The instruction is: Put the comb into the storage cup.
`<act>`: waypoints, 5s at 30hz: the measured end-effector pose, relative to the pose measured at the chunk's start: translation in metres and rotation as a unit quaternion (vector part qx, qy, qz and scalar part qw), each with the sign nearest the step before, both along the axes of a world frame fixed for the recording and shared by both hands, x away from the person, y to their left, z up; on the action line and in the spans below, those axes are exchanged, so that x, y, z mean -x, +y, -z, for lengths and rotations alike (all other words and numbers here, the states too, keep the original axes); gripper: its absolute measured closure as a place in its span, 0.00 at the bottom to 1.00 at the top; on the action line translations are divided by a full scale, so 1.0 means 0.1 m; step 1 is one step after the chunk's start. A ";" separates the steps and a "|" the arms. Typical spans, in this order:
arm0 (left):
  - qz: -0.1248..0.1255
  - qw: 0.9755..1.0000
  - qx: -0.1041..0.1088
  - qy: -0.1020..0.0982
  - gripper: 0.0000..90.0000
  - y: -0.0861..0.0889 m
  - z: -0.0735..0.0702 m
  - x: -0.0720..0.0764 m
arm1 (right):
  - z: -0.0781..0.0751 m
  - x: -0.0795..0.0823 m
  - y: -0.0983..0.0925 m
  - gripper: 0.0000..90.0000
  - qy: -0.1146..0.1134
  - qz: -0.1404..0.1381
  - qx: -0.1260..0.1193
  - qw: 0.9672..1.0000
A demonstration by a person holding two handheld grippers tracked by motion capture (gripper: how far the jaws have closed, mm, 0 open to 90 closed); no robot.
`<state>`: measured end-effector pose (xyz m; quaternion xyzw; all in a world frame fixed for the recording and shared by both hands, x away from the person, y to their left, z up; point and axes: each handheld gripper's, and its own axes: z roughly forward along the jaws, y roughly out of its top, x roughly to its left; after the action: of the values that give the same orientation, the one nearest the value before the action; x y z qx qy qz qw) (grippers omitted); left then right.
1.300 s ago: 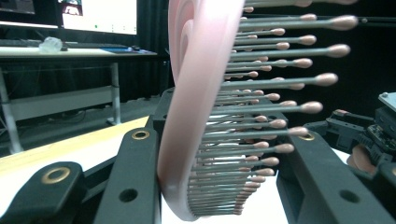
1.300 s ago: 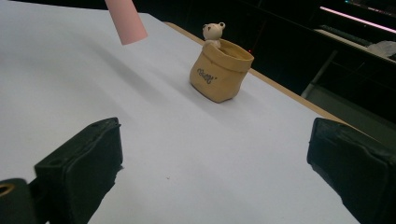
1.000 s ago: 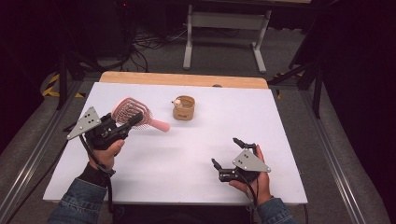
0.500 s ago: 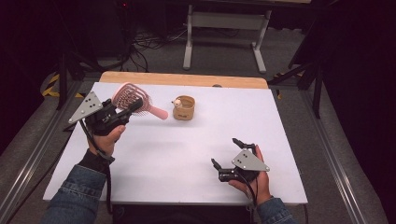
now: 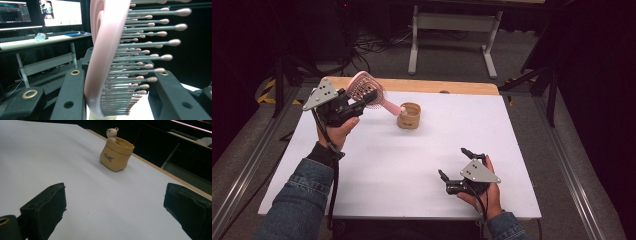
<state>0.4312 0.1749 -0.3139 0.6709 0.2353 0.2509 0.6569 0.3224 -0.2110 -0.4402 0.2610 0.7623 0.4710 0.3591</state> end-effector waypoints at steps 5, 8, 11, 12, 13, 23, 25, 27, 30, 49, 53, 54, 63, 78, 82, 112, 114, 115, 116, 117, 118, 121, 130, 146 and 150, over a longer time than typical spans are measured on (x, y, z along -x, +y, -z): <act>0.002 1.000 0.002 -0.003 0.70 -0.09 -0.04 -0.09 | 0.01 0.00 0.01 0.05 0.002 -0.003 0.001 1.000; 0.002 1.000 -0.014 0.002 0.70 -0.23 -0.07 -0.18 | 0.01 0.00 0.01 0.05 0.001 -0.003 0.001 1.000; 0.002 1.000 -0.030 0.006 0.70 -0.35 -0.06 -0.24 | 0.01 0.00 0.02 0.05 0.002 -0.004 0.002 1.000; 0.004 0.999 -0.034 0.007 0.70 -0.38 -0.06 -0.26 | 0.01 0.00 0.02 0.05 0.002 -0.004 0.002 1.000; 0.004 0.999 -0.036 0.009 0.70 -0.42 -0.05 -0.28 | 0.01 0.00 0.02 0.05 0.002 -0.005 0.002 1.000; 0.004 0.997 -0.069 0.024 0.70 -0.68 0.05 -0.43 | 0.01 0.00 0.03 0.05 -0.002 -0.009 0.007 1.000; 0.002 0.997 -0.072 0.028 0.70 -0.72 0.07 -0.47 | 0.01 0.00 0.03 0.05 -0.002 -0.009 0.007 1.000; -0.001 0.997 -0.077 0.032 0.70 -0.74 0.10 -0.52 | 0.01 0.00 0.03 0.05 0.000 -0.009 0.006 1.000; -0.008 0.996 -0.083 0.040 0.70 -0.76 0.15 -0.59 | 0.01 -0.01 0.03 0.05 0.002 -0.009 0.004 1.000; -0.037 0.992 -0.074 0.095 0.70 -0.84 0.46 -0.86 | 0.05 -0.04 0.04 0.06 0.009 -0.011 0.005 1.000; -0.039 0.992 -0.064 0.098 0.70 -0.85 0.49 -0.87 | 0.05 -0.04 0.04 0.06 0.010 -0.013 0.007 1.000; -0.041 0.992 -0.067 0.099 0.69 -0.85 0.50 -0.87 | 0.05 -0.04 0.04 0.06 0.010 -0.013 0.007 1.000; -0.042 0.990 -0.068 0.112 0.69 -0.87 0.59 -0.91 | 0.06 -0.04 0.05 0.06 0.010 -0.014 0.010 1.000; -0.058 0.989 -0.086 0.110 0.66 -0.89 0.59 -1.03 | 0.08 -0.05 0.06 0.06 0.016 -0.014 0.016 1.000; -0.071 0.987 -0.087 0.114 0.65 -0.87 0.60 -1.06 | 0.08 -0.05 0.05 0.06 0.016 -0.014 0.016 1.000; -0.115 0.981 -0.084 0.131 0.58 -0.46 0.56 -1.01 | 0.09 -0.06 0.08 0.07 0.013 -0.014 0.025 0.999; -0.114 0.981 -0.084 0.134 0.58 -0.46 0.55 -0.99 | 0.09 -0.06 0.08 0.07 0.013 -0.013 0.024 1.000; -0.115 0.981 -0.084 0.132 0.58 -0.45 0.54 -0.98 | 0.09 -0.06 0.08 0.07 0.014 -0.013 0.023 1.000; -0.116 0.981 -0.085 0.131 0.57 -0.45 0.53 -0.98 | 0.09 -0.06 0.08 0.07 0.014 -0.013 0.023 1.000; -0.116 0.980 -0.090 0.132 0.57 -0.45 0.52 -0.97 | 0.09 -0.05 0.08 0.07 0.014 -0.013 0.024 1.000; -0.114 0.981 -0.090 0.132 0.56 -0.45 0.52 -0.96 | 0.08 -0.05 0.08 0.07 0.013 -0.013 0.024 1.000; -0.117 0.980 -0.094 0.129 0.56 -0.43 0.51 -0.92 | 0.08 -0.05 0.09 0.07 0.012 -0.013 0.025 1.000; -0.125 0.978 -0.109 0.125 0.53 -0.36 0.50 -0.88 | 0.04 -0.03 0.09 0.07 0.000 -0.010 0.031 0.999; -0.139 0.979 -0.100 0.112 0.32 -0.33 0.48 -0.83 | 0.02 -0.03 0.07 0.08 -0.002 -0.008 0.038 0.999; -0.136 0.979 -0.102 0.108 0.26 -0.31 0.47 -0.82 | 0.02 -0.03 0.07 0.08 0.001 -0.010 0.032 0.999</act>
<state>0.5133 0.1441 -0.3608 0.7194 0.3674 0.2868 0.5149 0.3256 -0.2039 -0.4422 0.2423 0.7797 0.4498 0.3619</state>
